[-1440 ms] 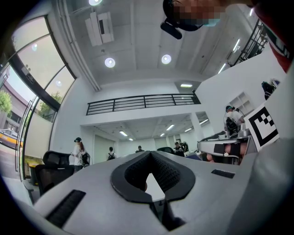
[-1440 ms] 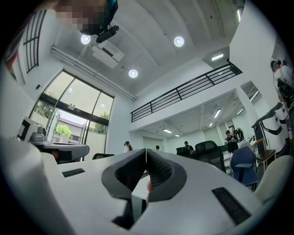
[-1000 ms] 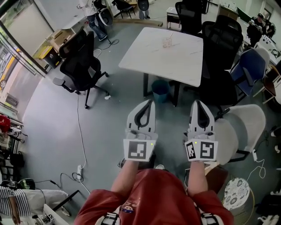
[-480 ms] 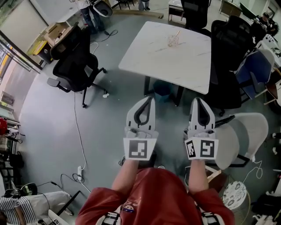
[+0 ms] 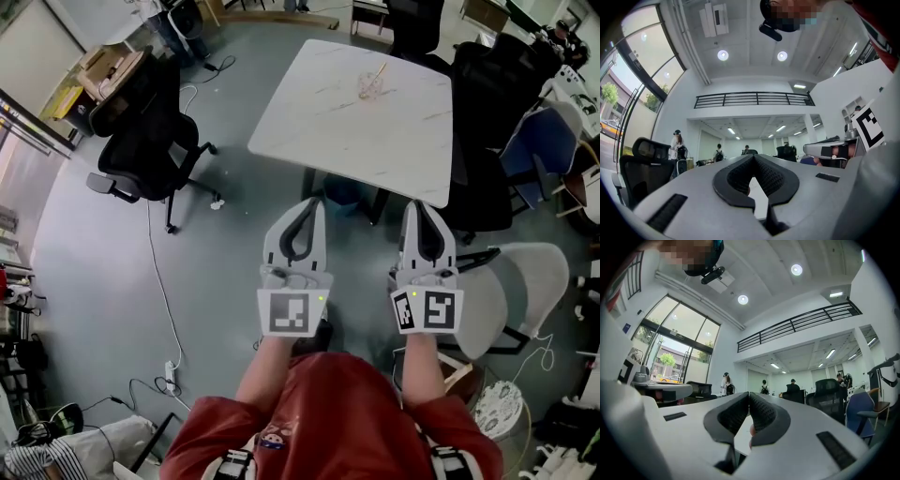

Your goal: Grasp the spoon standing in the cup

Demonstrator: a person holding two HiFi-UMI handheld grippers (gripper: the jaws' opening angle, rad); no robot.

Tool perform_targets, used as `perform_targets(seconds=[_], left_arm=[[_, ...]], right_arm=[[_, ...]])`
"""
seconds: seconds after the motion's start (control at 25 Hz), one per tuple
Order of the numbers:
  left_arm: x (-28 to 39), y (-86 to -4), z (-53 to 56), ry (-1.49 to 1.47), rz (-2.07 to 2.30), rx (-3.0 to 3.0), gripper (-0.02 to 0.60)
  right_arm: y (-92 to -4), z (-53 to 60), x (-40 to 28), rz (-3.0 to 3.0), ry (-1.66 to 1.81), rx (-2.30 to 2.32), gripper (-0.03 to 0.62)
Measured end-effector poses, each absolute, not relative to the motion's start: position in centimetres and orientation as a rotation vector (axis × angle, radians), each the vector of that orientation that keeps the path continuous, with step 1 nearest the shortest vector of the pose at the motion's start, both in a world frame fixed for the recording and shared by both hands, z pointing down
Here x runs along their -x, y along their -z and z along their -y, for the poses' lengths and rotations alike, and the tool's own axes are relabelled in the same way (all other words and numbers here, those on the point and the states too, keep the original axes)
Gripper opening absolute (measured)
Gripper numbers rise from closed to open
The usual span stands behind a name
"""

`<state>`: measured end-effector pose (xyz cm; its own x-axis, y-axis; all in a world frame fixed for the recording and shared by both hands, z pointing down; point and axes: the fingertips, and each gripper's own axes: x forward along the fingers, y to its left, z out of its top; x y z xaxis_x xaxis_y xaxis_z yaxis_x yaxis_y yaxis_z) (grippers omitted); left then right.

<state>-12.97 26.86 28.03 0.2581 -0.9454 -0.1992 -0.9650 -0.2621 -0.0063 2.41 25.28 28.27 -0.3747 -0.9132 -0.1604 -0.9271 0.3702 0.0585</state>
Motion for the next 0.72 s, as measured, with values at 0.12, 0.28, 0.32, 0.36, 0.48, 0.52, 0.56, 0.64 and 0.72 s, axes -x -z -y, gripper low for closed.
perform_targets(seconds=[0.12, 0.28, 0.32, 0.36, 0.48, 0.52, 0.56, 0.64, 0.72], left_arm=[[13.9, -27.9, -25.6, -0.252, -1.813, 2.398, 0.009], [15.5, -28.0, -24.0, -0.275, -1.822, 2.417, 0.009], [15.8, -27.9, -23.7, -0.283, -1.817, 2.414, 0.009], [16.0, -27.8, -23.3, -0.289, -1.810, 2.409, 0.009], [16.9, -27.5, -22.4, -0.285, -1.800, 2.403, 0.009], [17.1, -27.3, -22.2, -0.284, -1.797, 2.401, 0.009], [17.3, -27.1, -22.0, -0.287, -1.793, 2.398, 0.009], [17.5, -26.6, -21.7, -0.295, -1.788, 2.397, 0.009], [17.5, -26.2, -21.5, -0.300, -1.784, 2.397, 0.009]], right_arm=[[-28.0, -24.1, -1.6, -2.518, -0.225, 1.716, 0.017], [-27.5, -22.7, -0.3, -2.528, -0.259, 1.735, 0.017], [-27.3, -22.4, -0.1, -2.529, -0.272, 1.738, 0.017], [-27.0, -22.1, 0.1, -2.526, -0.285, 1.743, 0.017], [-26.3, -21.6, 0.6, -2.506, -0.304, 1.756, 0.017], [-26.1, -21.4, 0.7, -2.499, -0.308, 1.759, 0.017], [-25.8, -21.3, 0.8, -2.492, -0.312, 1.763, 0.017], [-25.4, -21.1, 0.8, -2.478, -0.318, 1.767, 0.017], [-25.0, -20.9, 0.7, -2.464, -0.324, 1.765, 0.017]])
